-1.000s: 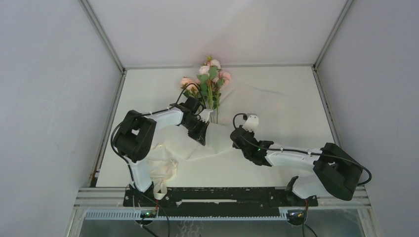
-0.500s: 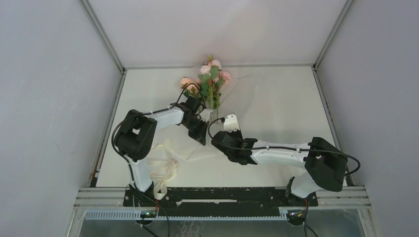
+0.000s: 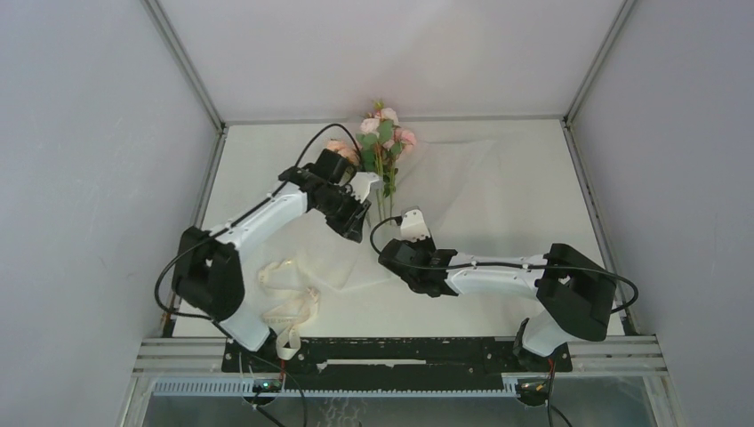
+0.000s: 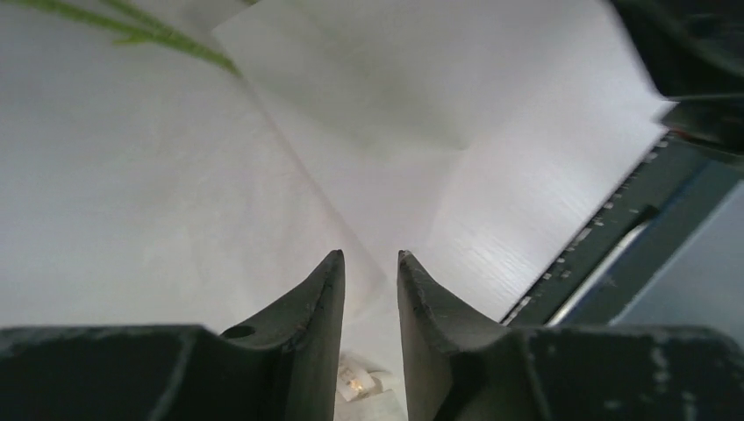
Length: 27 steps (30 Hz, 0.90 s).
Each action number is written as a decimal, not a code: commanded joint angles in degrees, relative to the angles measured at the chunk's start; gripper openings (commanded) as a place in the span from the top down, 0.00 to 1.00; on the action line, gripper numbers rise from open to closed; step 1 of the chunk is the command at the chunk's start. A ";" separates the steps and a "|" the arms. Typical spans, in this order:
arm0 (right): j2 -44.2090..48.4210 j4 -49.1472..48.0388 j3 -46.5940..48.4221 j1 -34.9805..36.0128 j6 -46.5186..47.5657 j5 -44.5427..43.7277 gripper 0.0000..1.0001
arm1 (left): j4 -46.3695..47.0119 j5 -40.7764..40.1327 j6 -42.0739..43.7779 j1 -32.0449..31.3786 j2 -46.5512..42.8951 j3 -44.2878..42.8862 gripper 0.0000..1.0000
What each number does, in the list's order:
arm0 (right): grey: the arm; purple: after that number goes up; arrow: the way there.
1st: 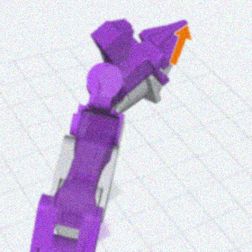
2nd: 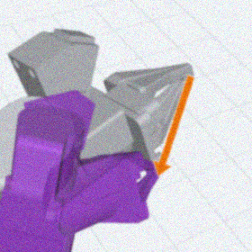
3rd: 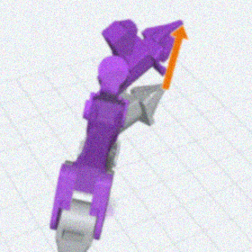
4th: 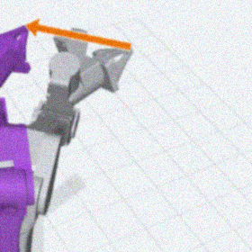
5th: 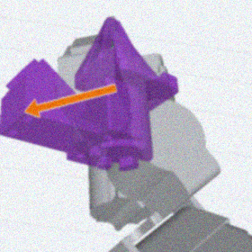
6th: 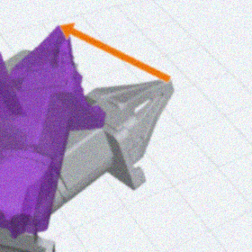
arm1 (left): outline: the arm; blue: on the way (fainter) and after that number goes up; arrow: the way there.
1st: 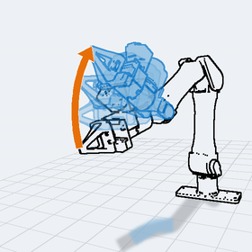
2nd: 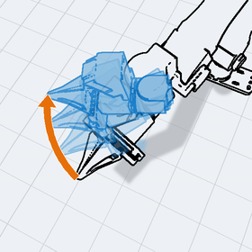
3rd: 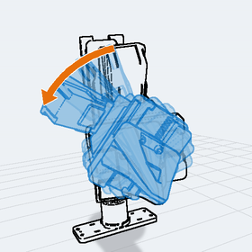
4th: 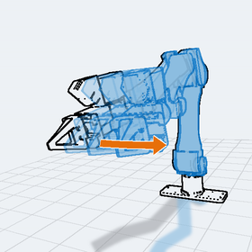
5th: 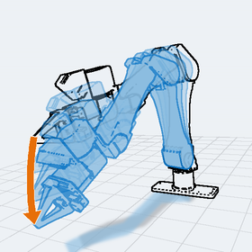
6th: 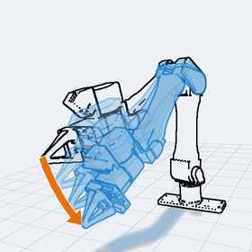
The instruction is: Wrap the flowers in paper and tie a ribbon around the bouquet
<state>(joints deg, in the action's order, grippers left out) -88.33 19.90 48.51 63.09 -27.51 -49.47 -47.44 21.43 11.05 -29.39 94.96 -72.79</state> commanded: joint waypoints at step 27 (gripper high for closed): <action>-4.65 -22.12 5.91 9.95 28.98 1.21 1.00 | 24.65 15.68 -24.16 -3.16 24.74 -1.21 0.83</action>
<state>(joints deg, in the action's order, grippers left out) -91.07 7.44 49.60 70.81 -7.07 -52.03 -24.27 40.49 -13.26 -32.40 117.12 -72.25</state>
